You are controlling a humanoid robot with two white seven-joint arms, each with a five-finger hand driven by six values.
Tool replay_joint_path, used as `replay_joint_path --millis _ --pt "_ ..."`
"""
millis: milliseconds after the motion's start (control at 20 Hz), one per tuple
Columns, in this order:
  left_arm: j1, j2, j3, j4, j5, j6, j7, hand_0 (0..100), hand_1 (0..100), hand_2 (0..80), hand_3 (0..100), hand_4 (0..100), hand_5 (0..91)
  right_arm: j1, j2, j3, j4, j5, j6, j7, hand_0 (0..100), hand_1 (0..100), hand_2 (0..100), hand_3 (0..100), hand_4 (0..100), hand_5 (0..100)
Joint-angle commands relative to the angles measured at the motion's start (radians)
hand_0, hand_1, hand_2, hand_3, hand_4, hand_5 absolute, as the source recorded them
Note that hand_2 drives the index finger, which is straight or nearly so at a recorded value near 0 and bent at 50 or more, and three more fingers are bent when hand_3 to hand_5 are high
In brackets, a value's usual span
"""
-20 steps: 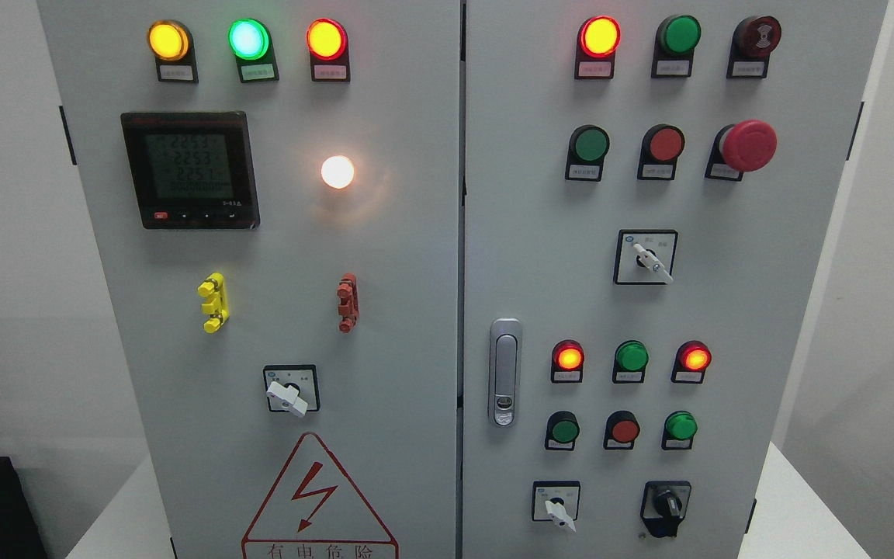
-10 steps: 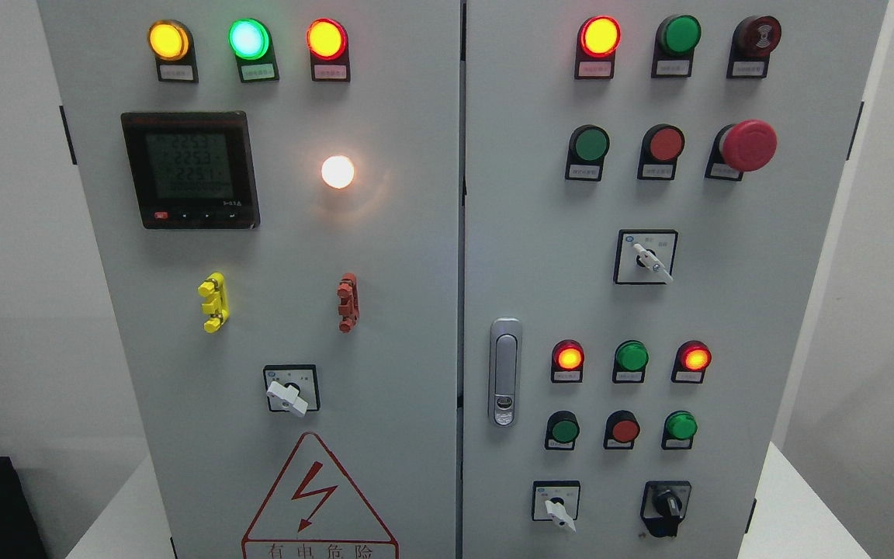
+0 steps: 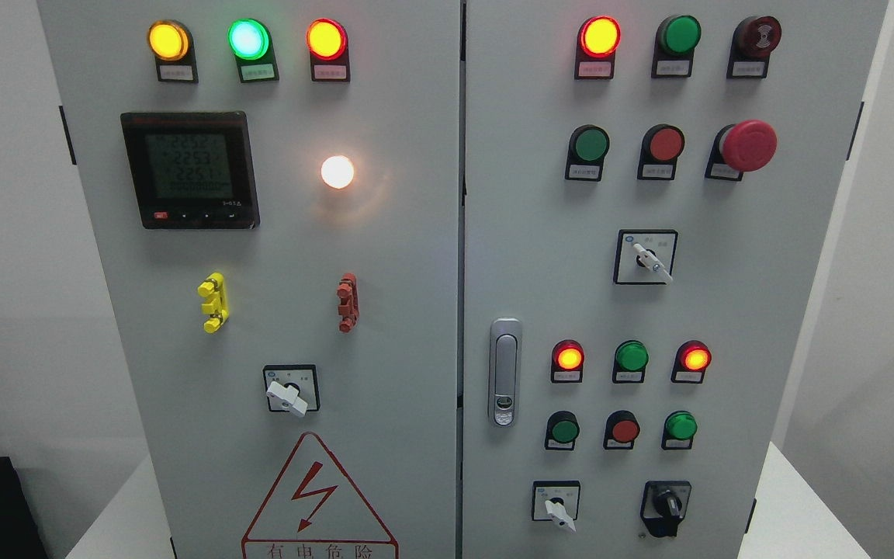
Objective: Trip black knob to open circuit
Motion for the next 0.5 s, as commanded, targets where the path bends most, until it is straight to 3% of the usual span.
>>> replay_joint_path --millis 0,450 --pt "-0.002 -0.002 0.001 0.000 0.002 -0.002 0.000 12 39 0.0 0 0 0.0 -0.027 -0.005 -0.007 -0.032 -0.003 0.009 0.008 0 6 0 100 100 100" --pt "-0.002 0.000 0.001 0.000 0.002 -0.002 0.000 12 39 0.0 0 0 0.0 -0.106 -0.037 -0.015 -0.044 -0.032 0.082 0.010 0 5 0 100 100 100"
